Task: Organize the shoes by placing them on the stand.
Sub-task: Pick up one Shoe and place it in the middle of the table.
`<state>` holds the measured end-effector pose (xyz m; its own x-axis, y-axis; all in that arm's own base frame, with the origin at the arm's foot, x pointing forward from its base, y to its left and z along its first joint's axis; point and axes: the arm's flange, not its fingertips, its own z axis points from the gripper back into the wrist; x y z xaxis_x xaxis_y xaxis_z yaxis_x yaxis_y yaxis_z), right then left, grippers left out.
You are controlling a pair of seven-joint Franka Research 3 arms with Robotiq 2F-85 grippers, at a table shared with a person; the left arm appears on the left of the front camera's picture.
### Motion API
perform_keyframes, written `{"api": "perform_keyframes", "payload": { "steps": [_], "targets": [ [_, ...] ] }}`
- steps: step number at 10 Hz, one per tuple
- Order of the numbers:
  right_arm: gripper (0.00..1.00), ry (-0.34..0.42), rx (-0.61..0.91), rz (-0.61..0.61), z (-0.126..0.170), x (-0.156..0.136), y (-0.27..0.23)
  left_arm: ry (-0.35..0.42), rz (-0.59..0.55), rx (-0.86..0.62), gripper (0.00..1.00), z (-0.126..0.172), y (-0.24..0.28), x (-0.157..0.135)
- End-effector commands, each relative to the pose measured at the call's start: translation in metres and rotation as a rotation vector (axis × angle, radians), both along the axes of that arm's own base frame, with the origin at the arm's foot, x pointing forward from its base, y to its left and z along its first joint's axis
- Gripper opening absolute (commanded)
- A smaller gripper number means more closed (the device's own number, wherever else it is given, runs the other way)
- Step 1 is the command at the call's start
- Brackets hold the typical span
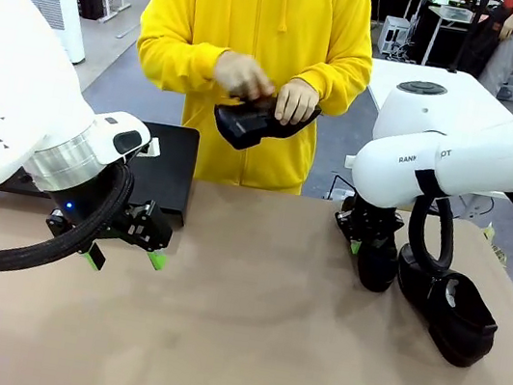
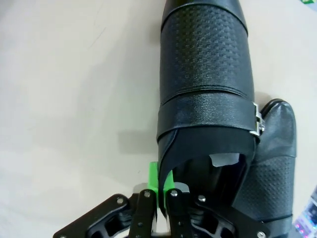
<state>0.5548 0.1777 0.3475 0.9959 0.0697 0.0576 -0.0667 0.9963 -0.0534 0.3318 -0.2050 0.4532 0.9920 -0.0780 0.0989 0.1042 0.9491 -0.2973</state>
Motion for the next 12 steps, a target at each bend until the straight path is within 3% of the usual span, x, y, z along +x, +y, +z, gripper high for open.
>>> {"api": "perform_keyframes", "payload": {
  "steps": [1, 2, 3, 5, 6, 7, 8, 10, 12],
  "targets": [
    [0.0, -0.012, -0.043, -0.029, 0.003, 0.005, 0.006, 0.004, -0.001, -0.007, 1.0, 0.0, 0.001, 0.0],
    [0.0, -0.015, -0.034, -0.039, 0.005, 0.005, 0.006, 0.004, -0.001, -0.007, 1.0, 0.0, 0.001, 0.0],
    [0.0, -0.035, 0.055, -0.093, 0.026, -0.001, 0.01, 0.004, -0.001, -0.007, 1.0, 0.0, 0.001, 0.0],
    [0.0, -0.155, 0.187, -0.112, 0.095, -0.049, 0.036, 0.004, -0.001, -0.007, 1.0, 0.0, 0.001, 0.0],
    [0.0, -0.162, 0.245, -0.097, 0.116, -0.081, 0.05, 0.004, -0.001, -0.007, 1.0, 0.0, 0.001, 0.0],
    [0.0, -0.111, 0.26, -0.059, 0.125, -0.111, 0.065, 0.004, -0.001, -0.007, 1.0, 0.0, 0.001, 0.0],
    [0.0, -0.014, 0.279, -0.024, 0.118, -0.13, 0.079, 0.004, -0.001, -0.007, 1.0, 0.0, 0.001, 0.0],
    [0.0, 0.119, 0.333, 0.009, 0.089, -0.162, 0.105, 0.004, -0.001, -0.007, 1.0, 0.0, 0.001, 0.0],
    [0.0, 0.146, 0.379, 0.001, 0.074, -0.184, 0.119, 0.004, -0.001, -0.007, 1.0, 0.0, 0.001, 0.0]
  ]
}}
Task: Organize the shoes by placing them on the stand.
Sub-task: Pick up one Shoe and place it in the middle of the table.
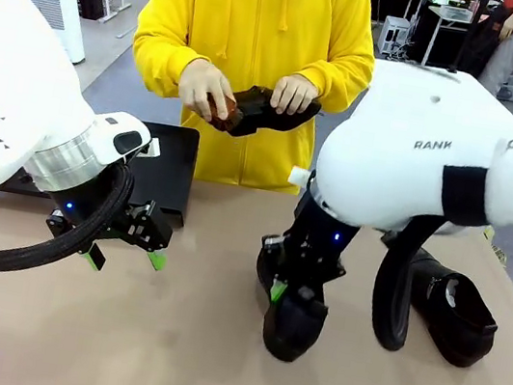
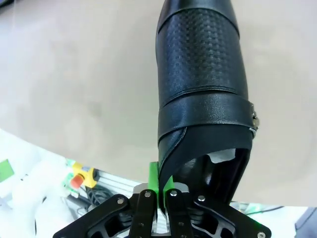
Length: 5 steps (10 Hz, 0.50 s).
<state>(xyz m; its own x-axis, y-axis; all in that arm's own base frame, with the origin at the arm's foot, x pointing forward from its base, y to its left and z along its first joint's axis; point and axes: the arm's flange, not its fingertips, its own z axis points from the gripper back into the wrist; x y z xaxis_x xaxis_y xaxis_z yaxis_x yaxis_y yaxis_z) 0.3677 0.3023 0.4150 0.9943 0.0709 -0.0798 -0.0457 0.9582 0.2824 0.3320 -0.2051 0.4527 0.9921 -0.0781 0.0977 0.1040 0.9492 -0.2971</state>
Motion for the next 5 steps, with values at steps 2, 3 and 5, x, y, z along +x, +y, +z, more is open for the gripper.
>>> {"api": "perform_keyframes", "payload": {
  "steps": [2, 3, 5],
  "targets": [
    [0.0, -0.001, 0.082, -0.027, -0.006, -0.001, 0.0, 0.003, -0.001, -0.007, 1.0, 0.0, 0.001, 0.0],
    [0.0, 0.01, 0.096, -0.024, -0.008, -0.002, 0.002, 0.003, -0.001, -0.007, 1.0, 0.0, 0.001, 0.0],
    [0.17, 0.054, 0.085, -0.011, -0.016, 0.0, 0.008, 0.003, -0.001, -0.007, 1.0, 0.0, 0.001, 0.0]
  ]
}}
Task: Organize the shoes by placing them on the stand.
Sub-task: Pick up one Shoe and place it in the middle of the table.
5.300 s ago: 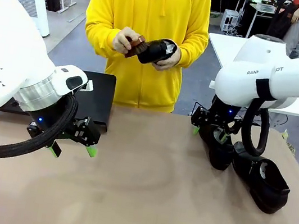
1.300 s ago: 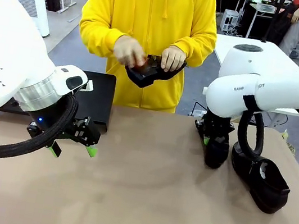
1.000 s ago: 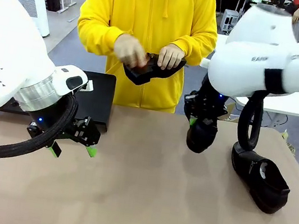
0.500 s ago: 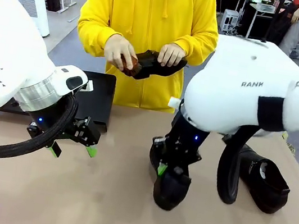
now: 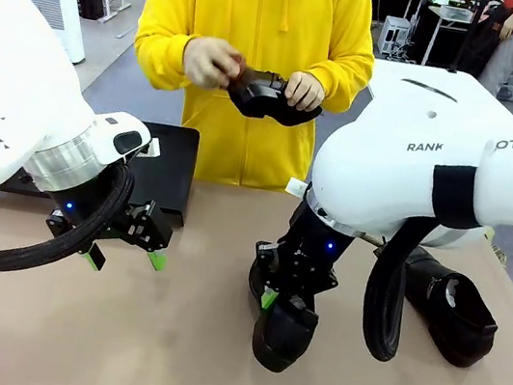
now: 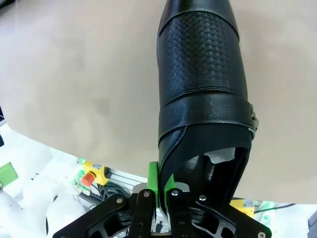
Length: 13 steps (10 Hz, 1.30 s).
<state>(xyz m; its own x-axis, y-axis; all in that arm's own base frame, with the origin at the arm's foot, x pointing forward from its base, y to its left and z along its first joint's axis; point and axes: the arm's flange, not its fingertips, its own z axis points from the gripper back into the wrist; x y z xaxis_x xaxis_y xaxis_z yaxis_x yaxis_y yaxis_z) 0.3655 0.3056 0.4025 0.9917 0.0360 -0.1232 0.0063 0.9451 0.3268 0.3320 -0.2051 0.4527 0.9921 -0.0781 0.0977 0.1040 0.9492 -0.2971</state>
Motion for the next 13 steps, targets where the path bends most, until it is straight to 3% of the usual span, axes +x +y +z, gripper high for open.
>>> {"api": "perform_keyframes", "payload": {
  "steps": [1, 3, 5, 6, 9, 10, 11, 13],
  "targets": [
    [0.31, 0.036, 0.03, 0.04, -0.012, 0.004, 0.008, 0.003, -0.001, -0.007, 1.0, 0.0, 0.001, 0.0],
    [0.6, 0.114, 0.017, 0.056, -0.031, 0.009, 0.014, 0.003, -0.001, -0.007, 1.0, 0.0, 0.001, 0.0],
    [0.91, 0.101, 0.051, 0.042, -0.023, 0.01, 0.01, 0.003, -0.001, -0.007, 1.0, 0.0, 0.001, 0.0],
    [1.0, 0.074, 0.092, 0.037, -0.008, 0.008, 0.004, 0.003, -0.001, -0.007, 1.0, 0.0, 0.001, 0.0],
    [1.0, 0.029, 0.12, 0.005, 0.026, 0.006, -0.017, 0.003, -0.001, -0.007, 1.0, 0.0, 0.001, 0.0],
    [1.0, 0.067, 0.017, -0.013, 0.022, 0.019, -0.027, 0.003, -0.001, -0.007, 1.0, 0.0, 0.001, 0.0],
    [1.0, 0.029, 0.095, -0.009, 0.026, 0.01, -0.003, 0.003, -0.001, -0.007, 1.0, 0.0, 0.001, 0.0],
    [1.0, 0.029, 0.095, -0.009, 0.026, 0.01, -0.003, 0.003, -0.001, -0.007, 1.0, 0.0, 0.001, 0.0]
  ]
}}
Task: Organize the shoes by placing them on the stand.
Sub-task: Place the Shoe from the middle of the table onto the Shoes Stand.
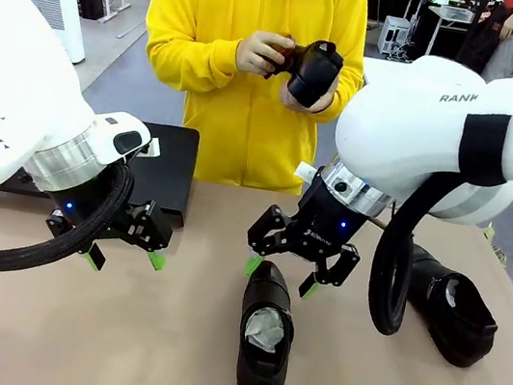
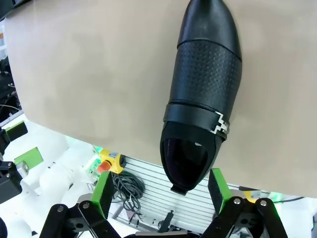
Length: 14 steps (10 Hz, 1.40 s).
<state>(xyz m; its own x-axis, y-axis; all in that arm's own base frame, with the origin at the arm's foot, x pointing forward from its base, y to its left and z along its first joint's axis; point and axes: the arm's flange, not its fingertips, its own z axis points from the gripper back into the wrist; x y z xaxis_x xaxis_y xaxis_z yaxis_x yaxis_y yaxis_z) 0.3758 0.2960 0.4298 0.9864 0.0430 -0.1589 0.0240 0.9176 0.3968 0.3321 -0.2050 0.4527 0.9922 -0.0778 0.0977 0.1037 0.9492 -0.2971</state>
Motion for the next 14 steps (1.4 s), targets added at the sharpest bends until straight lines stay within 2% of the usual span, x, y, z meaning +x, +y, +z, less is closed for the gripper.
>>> {"api": "perform_keyframes", "payload": {
  "steps": [1, 7, 8, 9, 11, 12, 13, 14],
  "targets": [
    [1.0, -0.01, 0.02, -0.006, -0.001, 0.0, 0.007, 0.003, -0.001, -0.007, 1.0, 0.0, 0.001, -0.001],
    [1.0, -0.004, 0.0, 0.005, -0.001, -0.001, 0.003, 0.0, 0.0, 0.0, 1.0, 0.0, 0.0, 0.0],
    [1.0, -0.096, -0.037, -0.035, 0.024, -0.011, -0.024, -0.027, 0.028, 0.066, 1.0, -0.011, -0.033, 0.003],
    [1.0, -0.149, -0.107, -0.145, 0.043, -0.017, -0.056, -0.031, 0.041, 0.115, 1.0, -0.025, -0.065, 0.001],
    [1.0, -0.178, -0.171, -0.368, 0.06, -0.022, -0.121, 0.024, 0.086, 0.117, 1.0, -0.051, -0.118, -0.009],
    [1.0, -0.18, -0.198, -0.494, 0.061, -0.025, -0.15, 0.055, 0.152, 0.133, 1.0, -0.062, -0.139, -0.012],
    [1.0, -0.174, -0.188, -0.572, 0.059, -0.028, -0.167, 0.105, 0.188, 0.135, 1.0, -0.073, -0.157, -0.011],
    [1.0, -0.175, -0.186, -0.644, 0.057, -0.03, -0.176, 0.122, 0.196, 0.129, 1.0, -0.082, -0.176, -0.008]
  ]
}}
